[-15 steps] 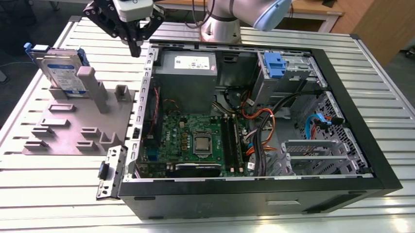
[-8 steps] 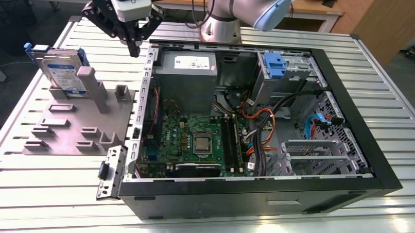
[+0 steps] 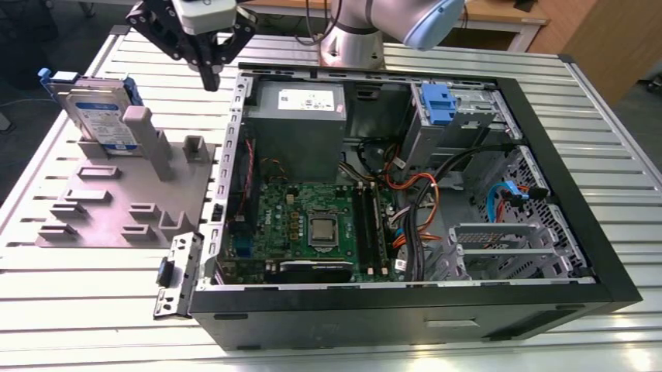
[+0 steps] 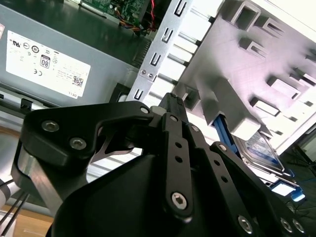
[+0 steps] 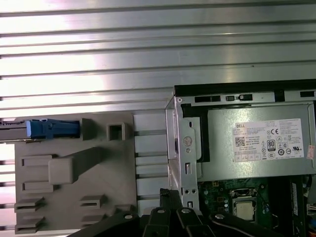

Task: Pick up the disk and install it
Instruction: 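Reach for the disk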

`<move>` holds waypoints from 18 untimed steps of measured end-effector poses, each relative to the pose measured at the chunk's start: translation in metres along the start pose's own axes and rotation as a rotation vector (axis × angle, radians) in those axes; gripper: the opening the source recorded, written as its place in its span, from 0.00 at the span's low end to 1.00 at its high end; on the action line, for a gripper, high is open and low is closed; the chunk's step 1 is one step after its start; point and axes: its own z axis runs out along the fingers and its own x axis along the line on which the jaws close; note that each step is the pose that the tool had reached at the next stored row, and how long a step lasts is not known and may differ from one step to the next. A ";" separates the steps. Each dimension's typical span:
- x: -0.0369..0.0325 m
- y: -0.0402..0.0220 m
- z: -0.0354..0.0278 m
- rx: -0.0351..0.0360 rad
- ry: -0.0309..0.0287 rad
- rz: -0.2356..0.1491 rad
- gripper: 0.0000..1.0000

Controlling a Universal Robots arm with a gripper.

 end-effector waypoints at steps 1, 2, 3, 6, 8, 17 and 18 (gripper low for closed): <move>0.0012 -0.0001 0.0000 0.0000 0.0000 0.000 0.11; 0.0023 -0.0002 0.0000 0.0000 0.0000 0.000 0.11; 0.0034 -0.0003 0.0000 0.0000 0.0000 0.000 0.11; 0.0053 -0.0001 0.0000 -0.0001 0.0000 0.000 0.11; 0.0060 0.0006 0.0000 -0.0001 0.0000 0.000 0.11; 0.0064 0.0014 0.0001 0.0000 0.0001 0.000 0.11; 0.0064 0.0014 0.0001 0.0000 0.0001 0.000 0.11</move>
